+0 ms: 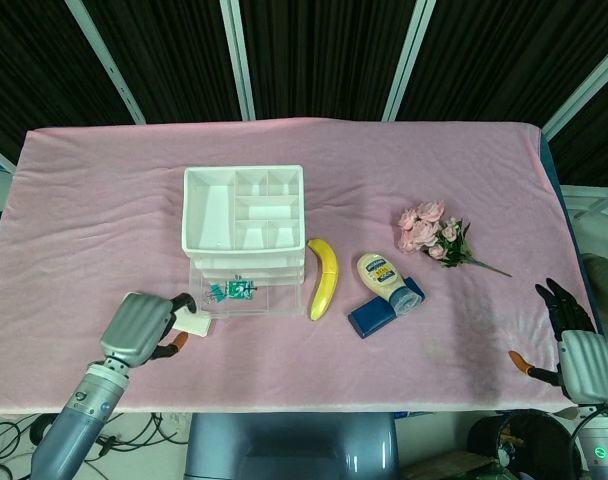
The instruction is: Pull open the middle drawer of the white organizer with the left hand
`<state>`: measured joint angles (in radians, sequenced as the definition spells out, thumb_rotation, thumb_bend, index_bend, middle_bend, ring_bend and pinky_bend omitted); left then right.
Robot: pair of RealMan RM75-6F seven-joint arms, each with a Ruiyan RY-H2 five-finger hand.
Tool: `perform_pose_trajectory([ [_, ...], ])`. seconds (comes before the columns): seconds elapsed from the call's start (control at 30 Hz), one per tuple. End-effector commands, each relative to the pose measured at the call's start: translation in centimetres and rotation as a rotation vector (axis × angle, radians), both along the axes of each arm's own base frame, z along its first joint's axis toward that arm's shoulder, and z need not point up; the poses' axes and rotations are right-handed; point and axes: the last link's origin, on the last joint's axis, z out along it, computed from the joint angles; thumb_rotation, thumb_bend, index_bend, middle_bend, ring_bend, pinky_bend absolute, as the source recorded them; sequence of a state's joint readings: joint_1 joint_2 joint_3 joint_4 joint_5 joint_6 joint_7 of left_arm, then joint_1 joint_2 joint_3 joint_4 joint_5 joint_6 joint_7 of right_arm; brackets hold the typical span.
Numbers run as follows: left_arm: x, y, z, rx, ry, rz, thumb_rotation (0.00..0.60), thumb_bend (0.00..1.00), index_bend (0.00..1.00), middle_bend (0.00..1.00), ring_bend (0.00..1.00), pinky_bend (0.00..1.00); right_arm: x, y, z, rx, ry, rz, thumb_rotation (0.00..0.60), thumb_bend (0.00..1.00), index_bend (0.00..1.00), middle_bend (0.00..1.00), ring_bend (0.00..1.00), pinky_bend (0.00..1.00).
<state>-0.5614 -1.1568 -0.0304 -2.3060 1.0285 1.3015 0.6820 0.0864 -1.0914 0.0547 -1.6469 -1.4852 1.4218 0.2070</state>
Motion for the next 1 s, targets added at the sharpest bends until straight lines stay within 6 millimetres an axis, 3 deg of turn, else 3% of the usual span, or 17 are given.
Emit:
perform_pose_trajectory([
  [0.03,0.2,0.0,0.2,0.005,-0.012,-0.005,0.600,0.23,0.27,0.91,0.91,0.83,0.0,0.0,0.0,0.000,0.000,0.000,0.600,0.08,0.00,0.00,0.00,0.12],
  [0.33,3.1,1.0,2.3,0.087,-0.046,-0.114,0.600,0.16,0.26,0.96,0.95,0.87,0.0,0.0,0.0,0.002,-0.001,0.000,0.600,0.08,0.00,0.00,0.00,0.12],
  [0.63,6.2,5.8,3.1,0.112,0.248,-0.401,0.600,0.14,0.26,1.00,1.00,0.97,-0.1,0.0,0.0,0.000,-0.006,-0.005,0.600,0.08,0.00,0.00,0.00,0.12],
  [1.0,5.6,9.2,1.3,0.015,0.424,-0.505,0.600,0.14,0.28,1.00,1.00,1.00,-0.1,-0.1,0.1,0.000,-0.010,-0.007,0.600,0.08,0.00,0.00,0.00,0.12],
])
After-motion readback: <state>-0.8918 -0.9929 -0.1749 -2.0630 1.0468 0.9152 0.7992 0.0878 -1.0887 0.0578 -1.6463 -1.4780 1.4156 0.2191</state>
